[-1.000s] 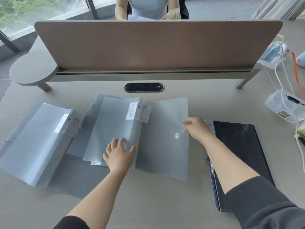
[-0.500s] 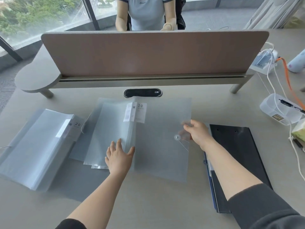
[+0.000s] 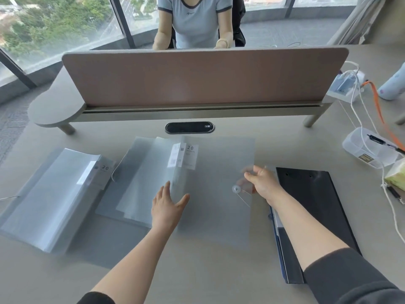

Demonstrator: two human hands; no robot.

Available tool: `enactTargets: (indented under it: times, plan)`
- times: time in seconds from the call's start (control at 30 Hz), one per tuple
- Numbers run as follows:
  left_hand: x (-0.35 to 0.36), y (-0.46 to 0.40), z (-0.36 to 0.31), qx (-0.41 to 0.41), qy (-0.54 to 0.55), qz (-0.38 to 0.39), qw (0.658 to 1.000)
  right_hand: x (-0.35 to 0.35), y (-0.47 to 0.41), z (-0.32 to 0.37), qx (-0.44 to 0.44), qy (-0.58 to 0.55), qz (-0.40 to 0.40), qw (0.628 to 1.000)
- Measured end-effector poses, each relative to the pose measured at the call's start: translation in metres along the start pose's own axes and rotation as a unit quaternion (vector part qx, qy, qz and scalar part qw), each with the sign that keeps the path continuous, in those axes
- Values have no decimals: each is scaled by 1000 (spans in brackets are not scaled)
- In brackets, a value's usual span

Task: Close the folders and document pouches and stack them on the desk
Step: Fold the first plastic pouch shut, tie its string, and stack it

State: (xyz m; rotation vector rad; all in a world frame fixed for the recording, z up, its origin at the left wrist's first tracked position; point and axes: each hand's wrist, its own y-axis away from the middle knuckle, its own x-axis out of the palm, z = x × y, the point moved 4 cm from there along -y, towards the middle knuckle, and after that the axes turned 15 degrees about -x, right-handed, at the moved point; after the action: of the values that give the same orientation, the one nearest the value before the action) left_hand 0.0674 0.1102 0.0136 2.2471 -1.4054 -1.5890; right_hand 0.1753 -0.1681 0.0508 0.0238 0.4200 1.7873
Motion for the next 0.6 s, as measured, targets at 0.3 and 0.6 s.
enactTargets:
  times: [0.3, 0.6]
  plan:
    - [6, -1, 2, 5, -49, -18, 999, 1, 3, -17, 16, 39, -3, 999]
    - [17, 1, 15, 4, -161, -9, 987, 6, 17, -38, 116, 229, 94, 962]
